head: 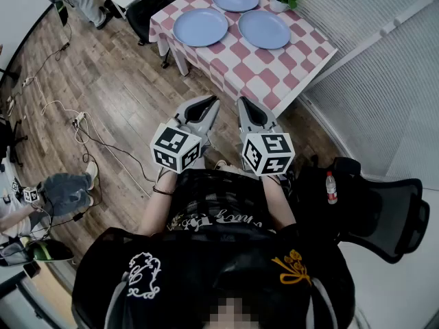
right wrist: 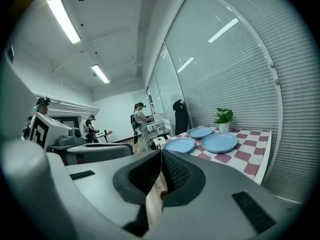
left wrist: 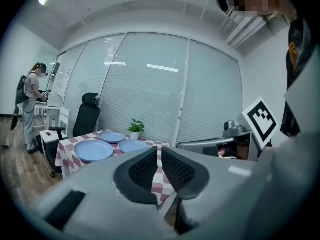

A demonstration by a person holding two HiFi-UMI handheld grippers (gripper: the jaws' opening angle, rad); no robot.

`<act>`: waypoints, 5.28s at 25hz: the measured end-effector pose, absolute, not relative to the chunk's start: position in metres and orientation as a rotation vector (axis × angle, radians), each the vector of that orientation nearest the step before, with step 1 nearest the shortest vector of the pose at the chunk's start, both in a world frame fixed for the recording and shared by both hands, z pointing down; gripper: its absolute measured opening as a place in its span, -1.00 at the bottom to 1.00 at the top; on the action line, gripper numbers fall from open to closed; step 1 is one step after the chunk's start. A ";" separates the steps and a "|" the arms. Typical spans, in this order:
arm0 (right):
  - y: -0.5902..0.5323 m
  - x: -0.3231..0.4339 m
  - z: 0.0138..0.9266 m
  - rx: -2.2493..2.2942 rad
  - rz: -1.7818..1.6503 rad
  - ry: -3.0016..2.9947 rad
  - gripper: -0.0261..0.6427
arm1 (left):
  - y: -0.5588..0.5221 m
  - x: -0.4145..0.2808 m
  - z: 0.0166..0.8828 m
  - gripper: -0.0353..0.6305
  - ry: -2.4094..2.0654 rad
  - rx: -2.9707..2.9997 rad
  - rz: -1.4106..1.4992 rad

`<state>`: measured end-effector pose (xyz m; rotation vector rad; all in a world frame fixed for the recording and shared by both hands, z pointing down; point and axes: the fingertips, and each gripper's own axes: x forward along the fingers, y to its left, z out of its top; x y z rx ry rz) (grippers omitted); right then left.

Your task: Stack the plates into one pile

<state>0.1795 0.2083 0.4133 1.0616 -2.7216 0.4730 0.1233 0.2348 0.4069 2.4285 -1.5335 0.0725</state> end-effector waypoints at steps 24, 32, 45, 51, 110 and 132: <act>0.219 0.186 0.416 1.061 0.528 -2.749 -0.88 | 0.252 0.123 0.412 -0.81 -1.555 2.412 0.117; 0.212 0.179 0.421 1.040 0.519 -2.738 -0.88 | 0.246 0.110 0.417 -0.82 -1.576 2.384 0.121; 0.151 0.116 0.435 1.032 0.570 -2.683 -0.88 | 0.181 0.041 0.428 -0.82 -1.562 2.354 0.093; 0.111 0.072 0.441 1.024 0.596 -2.649 -0.88 | 0.133 -0.008 0.427 -0.81 -1.555 2.361 0.106; -0.154 0.024 0.590 1.068 0.958 -2.227 -0.87 | -0.090 -0.185 0.574 -0.75 -1.444 1.999 0.337; -0.149 0.023 0.658 1.102 1.078 -1.996 -0.71 | -0.094 -0.189 0.660 -0.47 -1.270 1.785 0.442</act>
